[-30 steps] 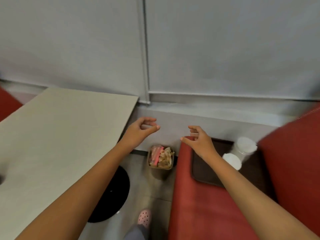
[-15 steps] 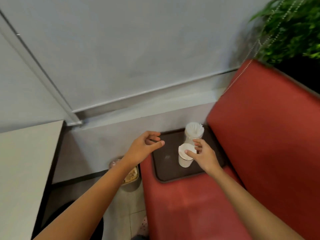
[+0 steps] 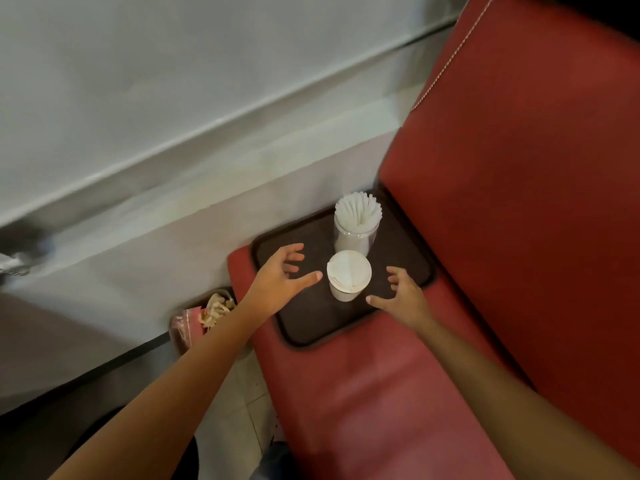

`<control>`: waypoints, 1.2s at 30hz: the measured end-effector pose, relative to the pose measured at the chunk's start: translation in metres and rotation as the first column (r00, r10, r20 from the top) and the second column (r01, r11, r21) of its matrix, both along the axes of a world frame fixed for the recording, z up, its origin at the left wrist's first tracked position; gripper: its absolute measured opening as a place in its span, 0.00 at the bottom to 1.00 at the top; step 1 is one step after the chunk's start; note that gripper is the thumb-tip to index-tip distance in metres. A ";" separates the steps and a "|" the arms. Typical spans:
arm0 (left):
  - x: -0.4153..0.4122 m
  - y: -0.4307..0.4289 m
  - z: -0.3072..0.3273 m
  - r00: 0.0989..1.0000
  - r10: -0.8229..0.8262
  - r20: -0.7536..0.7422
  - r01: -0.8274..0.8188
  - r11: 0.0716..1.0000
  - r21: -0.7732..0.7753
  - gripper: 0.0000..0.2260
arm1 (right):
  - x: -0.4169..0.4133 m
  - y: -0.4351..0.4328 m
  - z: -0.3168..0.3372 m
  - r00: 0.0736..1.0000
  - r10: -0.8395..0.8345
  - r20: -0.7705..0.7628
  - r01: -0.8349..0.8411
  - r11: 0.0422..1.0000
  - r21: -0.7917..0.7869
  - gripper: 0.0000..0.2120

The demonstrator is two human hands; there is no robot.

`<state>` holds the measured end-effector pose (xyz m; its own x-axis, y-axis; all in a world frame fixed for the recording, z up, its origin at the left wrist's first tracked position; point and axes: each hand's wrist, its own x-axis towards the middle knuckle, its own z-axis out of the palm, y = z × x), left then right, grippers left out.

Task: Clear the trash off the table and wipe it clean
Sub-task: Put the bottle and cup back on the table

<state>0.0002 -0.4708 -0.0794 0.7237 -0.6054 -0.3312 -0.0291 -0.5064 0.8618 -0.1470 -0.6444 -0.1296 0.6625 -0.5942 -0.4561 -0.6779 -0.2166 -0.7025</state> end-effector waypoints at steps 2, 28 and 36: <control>0.006 -0.010 -0.021 0.998 -0.060 0.019 0.059 0.998 0.031 0.31 | 0.002 -0.001 -0.022 0.999 -0.011 -0.034 0.012 1.000 0.023 0.39; 0.031 -0.080 -0.107 0.805 -0.569 0.165 0.535 0.818 0.211 0.46 | 0.052 0.016 -0.126 0.969 -0.125 0.215 0.114 0.991 0.064 0.43; 0.023 -0.042 -0.033 0.850 -0.465 0.248 0.434 0.884 0.170 0.43 | 0.050 0.037 -0.067 0.953 0.008 0.301 -0.005 1.000 -0.012 0.43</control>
<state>0.0233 -0.5129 -0.1125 0.4510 -0.8597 -0.2399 -0.5018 -0.4665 0.7284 -0.0974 -0.6076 -0.1965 0.7722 -0.5930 -0.2282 -0.4334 -0.2289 -0.8716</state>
